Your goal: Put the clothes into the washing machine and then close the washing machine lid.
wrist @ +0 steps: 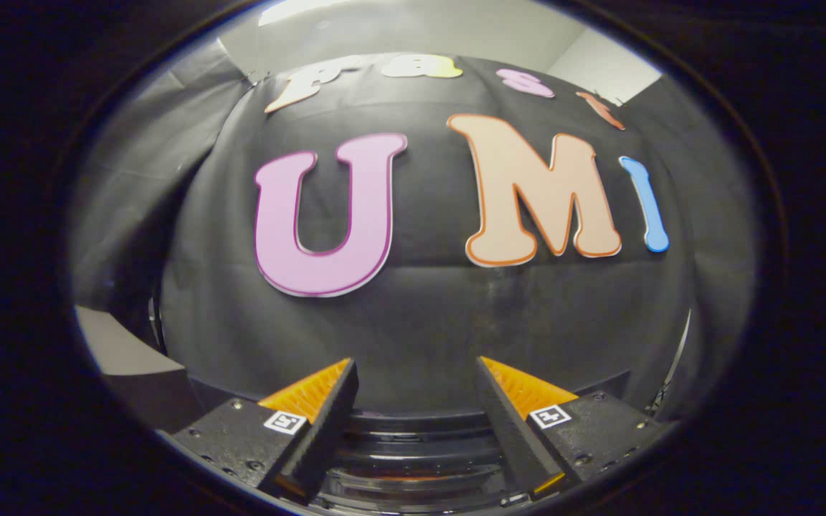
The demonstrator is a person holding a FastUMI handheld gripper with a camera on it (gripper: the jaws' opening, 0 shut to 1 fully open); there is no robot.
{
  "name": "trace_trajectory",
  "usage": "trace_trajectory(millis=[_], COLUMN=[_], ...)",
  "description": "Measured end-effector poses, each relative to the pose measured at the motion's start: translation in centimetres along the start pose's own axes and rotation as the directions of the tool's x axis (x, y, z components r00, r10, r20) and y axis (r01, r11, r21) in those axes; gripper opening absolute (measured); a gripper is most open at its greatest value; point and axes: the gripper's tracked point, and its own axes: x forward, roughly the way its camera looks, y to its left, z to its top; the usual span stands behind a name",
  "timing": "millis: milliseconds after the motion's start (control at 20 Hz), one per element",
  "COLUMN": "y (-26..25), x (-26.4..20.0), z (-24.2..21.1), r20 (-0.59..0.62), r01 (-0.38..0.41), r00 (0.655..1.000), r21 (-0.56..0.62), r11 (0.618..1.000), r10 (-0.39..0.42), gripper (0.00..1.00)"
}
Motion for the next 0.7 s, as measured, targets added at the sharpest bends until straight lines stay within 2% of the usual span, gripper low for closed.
trace_trajectory(millis=[300, 600, 700], y=[-0.6, -0.5, -0.2], x=[-0.2, -0.2, 0.2], z=[0.4, 0.0, -1.0], r20=[-0.053, -0.188, -0.261], r01=[0.035, 0.031, 0.017], r00=[0.998, 0.981, 0.965], r21=[-0.015, -0.030, -0.028], r11=[0.999, 0.999, 0.999], r10=[-0.036, -0.036, -0.024], gripper=[0.98, 0.98, 0.98])
